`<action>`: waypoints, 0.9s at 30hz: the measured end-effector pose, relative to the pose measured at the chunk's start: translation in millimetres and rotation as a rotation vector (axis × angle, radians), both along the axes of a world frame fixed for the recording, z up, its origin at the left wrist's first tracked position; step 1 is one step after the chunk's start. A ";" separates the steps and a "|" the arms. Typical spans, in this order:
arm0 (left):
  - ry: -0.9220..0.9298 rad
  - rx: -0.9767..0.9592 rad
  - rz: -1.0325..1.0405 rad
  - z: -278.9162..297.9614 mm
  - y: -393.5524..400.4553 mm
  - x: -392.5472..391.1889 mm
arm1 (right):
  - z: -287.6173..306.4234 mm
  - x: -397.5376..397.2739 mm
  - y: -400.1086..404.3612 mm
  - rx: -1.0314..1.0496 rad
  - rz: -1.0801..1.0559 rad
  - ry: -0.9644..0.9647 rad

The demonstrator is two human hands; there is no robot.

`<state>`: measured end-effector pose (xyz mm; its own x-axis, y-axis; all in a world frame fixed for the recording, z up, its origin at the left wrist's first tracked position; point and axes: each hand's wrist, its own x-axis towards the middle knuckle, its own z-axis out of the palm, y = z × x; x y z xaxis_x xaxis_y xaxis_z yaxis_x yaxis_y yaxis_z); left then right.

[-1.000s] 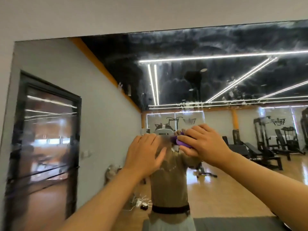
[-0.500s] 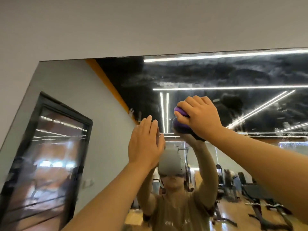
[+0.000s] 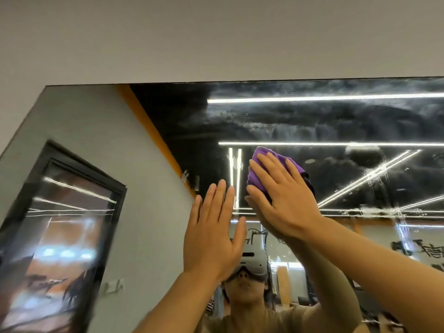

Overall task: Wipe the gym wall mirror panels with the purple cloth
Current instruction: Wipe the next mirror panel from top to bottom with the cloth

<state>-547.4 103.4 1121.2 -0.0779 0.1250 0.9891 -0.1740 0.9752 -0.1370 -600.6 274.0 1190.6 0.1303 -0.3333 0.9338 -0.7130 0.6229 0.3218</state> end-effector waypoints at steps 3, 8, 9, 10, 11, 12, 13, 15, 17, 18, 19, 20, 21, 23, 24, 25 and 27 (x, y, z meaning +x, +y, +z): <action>0.016 -0.007 -0.014 -0.8 0.0 -1.2 | 19.2 9.8 -3.0 0.046 -0.024 -0.085; 0.039 -0.006 -0.003 -0.5 -0.6 -1.6 | 62.3 20.8 -7.4 0.036 0.068 -0.173; 0.044 -0.006 0.000 -0.5 -0.6 -1.7 | 64.9 19.7 -8.9 0.019 0.084 -0.179; 0.042 -0.007 0.000 -0.7 -0.7 -1.5 | 66.9 19.0 -10.1 0.012 0.094 -0.189; 0.041 -0.008 -0.001 -0.9 -0.7 -1.1 | 69.6 19.3 -10.4 0.012 0.100 -0.204; 0.043 -0.010 -0.003 -1.0 -0.7 -0.6 | 73.6 20.5 -9.6 0.011 0.107 -0.218; 0.047 -0.013 -0.005 -1.0 -1.0 -0.6 | 78.6 23.2 -7.0 -0.002 0.122 -0.230; 0.051 -0.015 -0.009 -1.3 -2.0 -1.2 | 87.3 27.2 -0.1 -0.043 0.155 -0.252; 0.057 -0.016 -0.016 -1.3 -2.8 -2.1 | 84.6 26.1 3.1 -0.026 0.121 -0.220; 0.058 -0.017 -0.019 -1.2 -2.8 -2.6 | 79.3 23.0 2.9 -0.003 0.080 -0.175; 0.058 -0.017 -0.018 -1.2 -2.4 -3.1 | 73.8 17.7 2.5 0.018 0.051 -0.126; 0.057 -0.017 -0.017 -1.2 -2.3 -3.3 | 69.3 13.6 2.2 0.032 0.049 -0.103; 0.054 -0.016 -0.017 -1.2 -2.3 -3.2 | 66.2 11.6 2.8 0.050 0.065 -0.115; 0.045 -0.015 -0.023 -1.2 -2.5 -2.7 | 61.9 12.1 6.7 0.124 0.088 -0.164; 0.042 -0.015 -0.024 -1.3 -2.4 -2.4 | 59.4 11.9 9.1 0.172 0.067 -0.164; 0.040 -0.016 -0.025 -1.4 -2.3 -2.1 | 55.0 11.7 10.7 0.214 0.044 -0.150; 0.035 -0.013 -0.030 -1.7 -2.0 -1.5 | 45.8 8.0 11.5 0.243 0.017 -0.108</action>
